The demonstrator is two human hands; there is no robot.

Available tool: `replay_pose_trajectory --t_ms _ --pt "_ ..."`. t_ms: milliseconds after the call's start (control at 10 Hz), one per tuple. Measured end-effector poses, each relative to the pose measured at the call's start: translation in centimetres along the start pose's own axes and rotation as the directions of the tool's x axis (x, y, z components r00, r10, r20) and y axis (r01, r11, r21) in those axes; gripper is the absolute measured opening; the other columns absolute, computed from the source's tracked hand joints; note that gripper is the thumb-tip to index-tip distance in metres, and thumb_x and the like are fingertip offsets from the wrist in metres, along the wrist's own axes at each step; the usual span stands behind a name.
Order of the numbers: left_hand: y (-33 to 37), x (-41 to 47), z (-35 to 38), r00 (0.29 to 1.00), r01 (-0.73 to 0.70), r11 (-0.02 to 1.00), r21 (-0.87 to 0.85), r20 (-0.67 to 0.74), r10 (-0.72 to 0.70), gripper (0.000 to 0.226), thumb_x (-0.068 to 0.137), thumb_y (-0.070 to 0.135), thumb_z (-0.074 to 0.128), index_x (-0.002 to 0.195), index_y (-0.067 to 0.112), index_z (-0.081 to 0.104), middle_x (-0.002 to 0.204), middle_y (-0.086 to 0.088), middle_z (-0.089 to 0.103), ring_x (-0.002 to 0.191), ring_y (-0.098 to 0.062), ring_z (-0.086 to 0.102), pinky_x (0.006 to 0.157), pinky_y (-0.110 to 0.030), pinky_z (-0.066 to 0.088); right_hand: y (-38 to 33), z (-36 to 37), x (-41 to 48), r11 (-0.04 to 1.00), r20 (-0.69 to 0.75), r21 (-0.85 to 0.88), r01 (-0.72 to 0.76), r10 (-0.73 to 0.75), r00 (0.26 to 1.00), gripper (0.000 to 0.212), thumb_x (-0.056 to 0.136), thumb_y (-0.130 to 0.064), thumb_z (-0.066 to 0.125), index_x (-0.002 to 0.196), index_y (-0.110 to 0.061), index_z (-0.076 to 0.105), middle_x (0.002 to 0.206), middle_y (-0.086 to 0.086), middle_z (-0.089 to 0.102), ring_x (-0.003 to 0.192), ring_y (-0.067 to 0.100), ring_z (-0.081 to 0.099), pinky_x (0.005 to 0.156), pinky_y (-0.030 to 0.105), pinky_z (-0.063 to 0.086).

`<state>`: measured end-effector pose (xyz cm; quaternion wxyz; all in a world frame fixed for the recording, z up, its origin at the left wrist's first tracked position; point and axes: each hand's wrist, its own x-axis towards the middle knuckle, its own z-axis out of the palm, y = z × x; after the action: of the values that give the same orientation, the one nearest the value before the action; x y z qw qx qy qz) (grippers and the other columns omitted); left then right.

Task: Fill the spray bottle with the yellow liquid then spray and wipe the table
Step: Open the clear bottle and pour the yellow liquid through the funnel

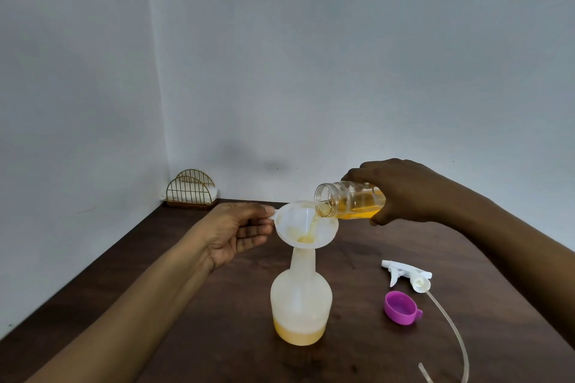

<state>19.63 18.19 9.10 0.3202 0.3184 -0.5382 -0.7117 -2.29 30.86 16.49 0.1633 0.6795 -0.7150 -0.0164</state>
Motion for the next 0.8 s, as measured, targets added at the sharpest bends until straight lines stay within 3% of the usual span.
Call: replay_pose_trajectory --t_ms 800 --pt "0.0 -0.08 -0.01 1.0 0.0 1.0 -0.009 0.004 0.0 0.005 0.082 0.007 0.065 0.083 0.002 0.068 0.054 -0.003 0.067 0.044 -0.007 0.063 0.042 -0.018 0.052 -0.01 0.0 0.06 1.0 -0.001 -0.006 0.005 -0.005 1.0 0.069 0.072 -0.032 0.075 0.132 -0.034 0.041 0.118 -0.012 0.055 0.106 0.014 0.05 0.079 0.03 0.044"
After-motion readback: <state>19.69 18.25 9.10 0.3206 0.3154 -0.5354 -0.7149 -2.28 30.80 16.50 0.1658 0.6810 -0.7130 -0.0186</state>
